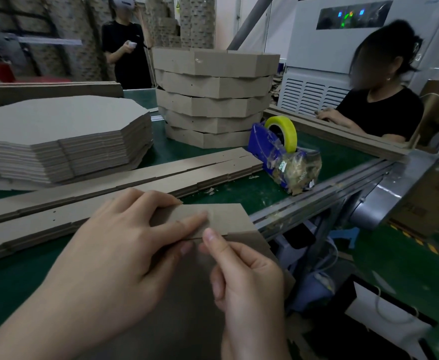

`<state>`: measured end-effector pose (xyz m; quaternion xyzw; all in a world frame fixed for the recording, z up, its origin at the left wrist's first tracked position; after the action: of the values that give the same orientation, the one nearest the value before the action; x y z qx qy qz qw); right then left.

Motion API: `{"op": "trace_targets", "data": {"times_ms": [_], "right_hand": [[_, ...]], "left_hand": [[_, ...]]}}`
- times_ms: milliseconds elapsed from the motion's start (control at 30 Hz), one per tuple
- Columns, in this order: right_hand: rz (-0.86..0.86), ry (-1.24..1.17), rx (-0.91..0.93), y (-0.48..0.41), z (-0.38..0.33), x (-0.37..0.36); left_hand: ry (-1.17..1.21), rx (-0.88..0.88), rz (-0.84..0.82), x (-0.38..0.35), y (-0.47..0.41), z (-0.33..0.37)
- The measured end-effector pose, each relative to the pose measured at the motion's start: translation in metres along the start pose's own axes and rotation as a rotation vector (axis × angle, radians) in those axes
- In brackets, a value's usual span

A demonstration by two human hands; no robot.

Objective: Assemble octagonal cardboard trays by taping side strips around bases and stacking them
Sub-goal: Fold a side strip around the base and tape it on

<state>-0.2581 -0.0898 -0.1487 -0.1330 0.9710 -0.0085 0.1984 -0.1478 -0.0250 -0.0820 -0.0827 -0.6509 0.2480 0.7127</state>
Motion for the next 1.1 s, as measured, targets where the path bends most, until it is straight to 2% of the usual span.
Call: {"op": "trace_targets", "data": {"times_ms": [200,333,467,633,833,1100], "right_hand": [[-0.06,0.008,-0.069,0.001,0.001,0.0],[-0.173,0.045,-0.085,0.002,0.001,0.003],[-0.32,0.056,-0.154,0.004,-0.001,0.003],[-0.393,0.051,-0.17,0.003,-0.001,0.002],[-0.437,0.051,-0.196,0.003,0.001,0.004],[-0.567,0.021,-0.432,0.004,-0.001,0.014]], "left_hand": [[0.102,0.034,0.01,0.002,0.0,-0.001],[0.083,-0.043,-0.007,0.004,0.002,0.002],[0.105,0.004,-0.014,0.006,0.005,-0.002],[0.207,0.074,-0.049,0.011,0.001,0.0],[0.051,0.094,0.075,0.009,-0.009,0.018],[0.083,0.073,0.119,0.008,-0.005,0.018]]}}
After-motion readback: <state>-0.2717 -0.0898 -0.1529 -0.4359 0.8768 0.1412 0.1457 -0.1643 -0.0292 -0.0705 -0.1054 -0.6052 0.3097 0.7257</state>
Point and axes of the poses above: each hand's wrist, its own y-axis away from the middle knuckle, its own x-axis out of the back of the hand, z = x × y, the point moved 5 cm from there along -y, towards the middle knuckle, and after that the axes turned 12 degrees about x, right-handed, at the moved point
